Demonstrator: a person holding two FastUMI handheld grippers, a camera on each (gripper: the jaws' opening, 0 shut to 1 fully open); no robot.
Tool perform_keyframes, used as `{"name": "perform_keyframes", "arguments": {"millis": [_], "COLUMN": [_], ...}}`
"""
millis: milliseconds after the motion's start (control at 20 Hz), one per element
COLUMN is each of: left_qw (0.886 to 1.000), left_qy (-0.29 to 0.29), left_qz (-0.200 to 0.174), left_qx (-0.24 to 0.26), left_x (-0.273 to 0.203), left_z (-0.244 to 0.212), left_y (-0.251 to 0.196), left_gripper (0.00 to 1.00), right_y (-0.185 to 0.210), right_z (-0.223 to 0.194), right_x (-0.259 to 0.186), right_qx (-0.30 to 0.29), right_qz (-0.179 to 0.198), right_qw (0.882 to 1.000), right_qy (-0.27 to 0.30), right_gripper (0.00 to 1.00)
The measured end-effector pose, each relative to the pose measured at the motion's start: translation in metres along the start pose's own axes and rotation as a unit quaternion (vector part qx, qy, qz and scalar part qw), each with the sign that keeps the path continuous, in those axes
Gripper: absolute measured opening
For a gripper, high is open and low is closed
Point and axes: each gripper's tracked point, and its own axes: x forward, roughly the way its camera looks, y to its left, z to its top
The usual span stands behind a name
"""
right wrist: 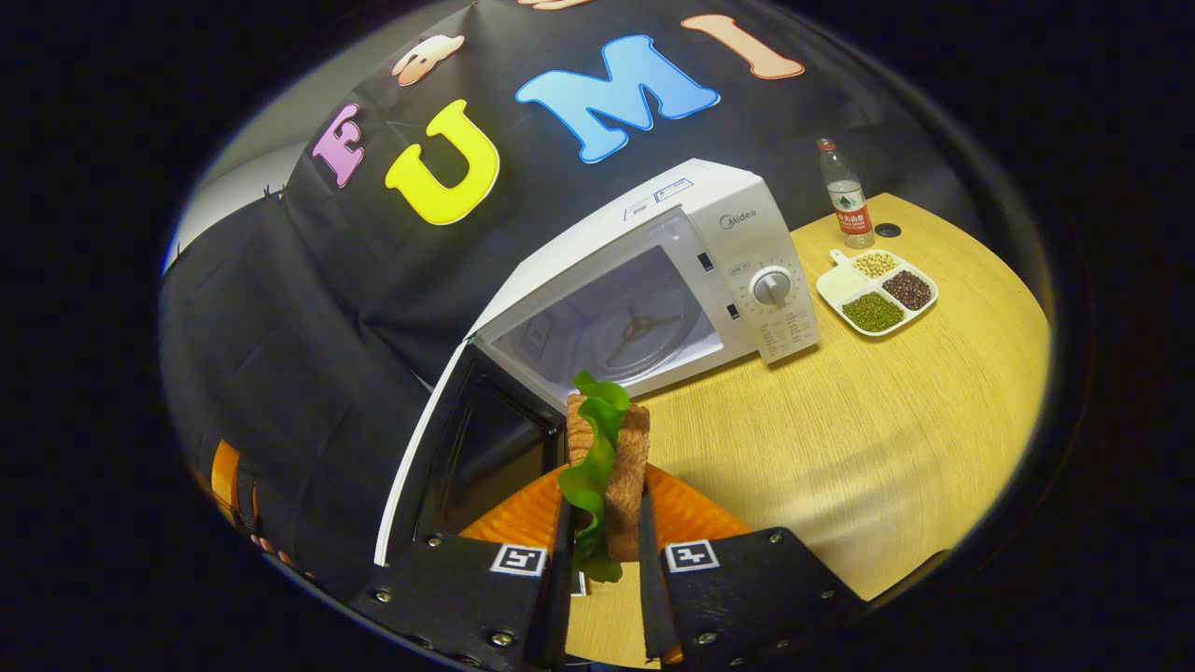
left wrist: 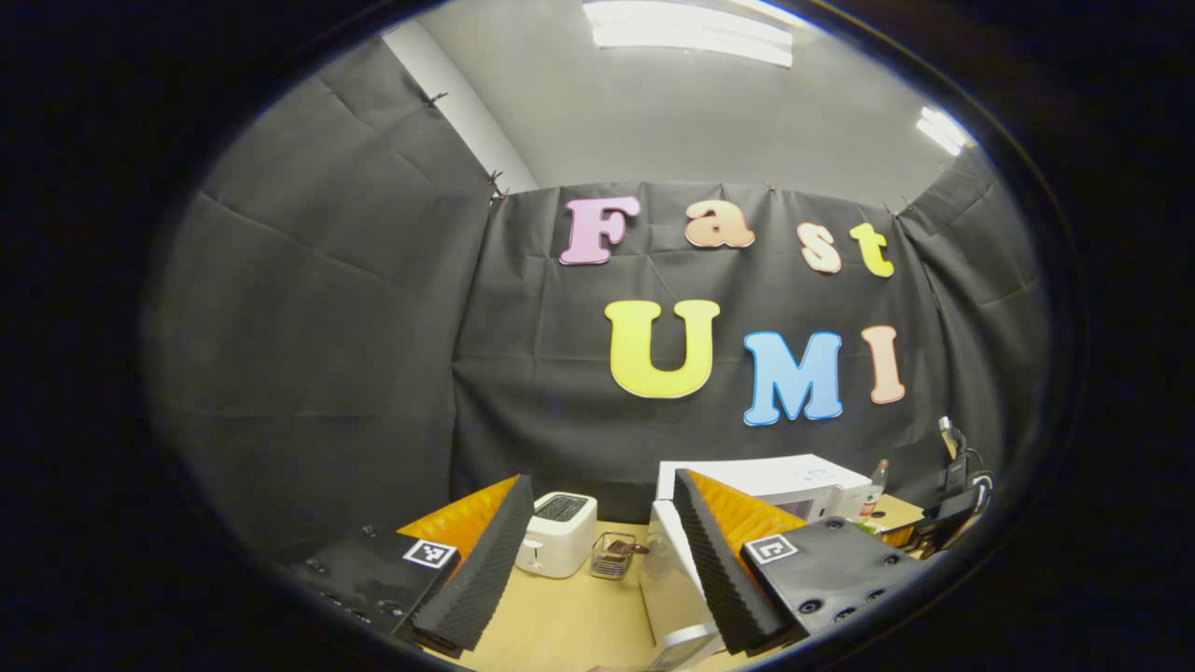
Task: Open the microwave oven with the left hand, put the food in, and close the microwave oven.
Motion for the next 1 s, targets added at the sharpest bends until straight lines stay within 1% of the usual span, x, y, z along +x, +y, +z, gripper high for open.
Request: {"name": "perform_keyframes", "arguments": {"millis": [150,200,300,350,600,800,1000], "left_qw": [1.0,1.0,1.0,1.0,0.999,0.999,0.998], "left_qy": [0.011,0.014,0.019,0.023,0.028,0.038,0.052], "left_qz": [-0.002,-0.003,-0.006,-0.009,-0.017,-0.006,0.013], "left_qx": [0.003,0.005,0.001,-0.003,0.01,0.015,0.025], "left_x": [0.02,0.026,0.036,0.039,0.056,0.062,0.057], "left_z": [-0.012,-0.013,-0.019,-0.022,-0.034,-0.041,-0.051], "left_y": [0.017,0.022,0.031,0.033,0.047,0.061,0.079], "left_gripper": [0.96,0.98,0.96,0.99,0.98,0.98,0.98], "right_y": [0.005,0.007,0.01,0.013,0.02,0.024,0.022], "right_z": [0.009,0.012,0.018,0.021,0.042,0.058,0.066], "right_x": [0.028,0.037,0.058,0.067,0.11,0.144,0.176], "right_qx": [0.009,0.013,0.021,0.022,0.008,0.01,0.012], "right_qz": [-0.008,-0.011,-0.014,-0.016,-0.027,-0.026,-0.03], "right_qw": [1.0,0.999,0.999,0.998,0.996,0.992,0.99], "right_qy": [-0.027,-0.036,-0.046,-0.049,-0.085,-0.123,-0.136], "right_gripper": [0.32,0.32,0.32,0.32,0.31,0.31,0.31]}}
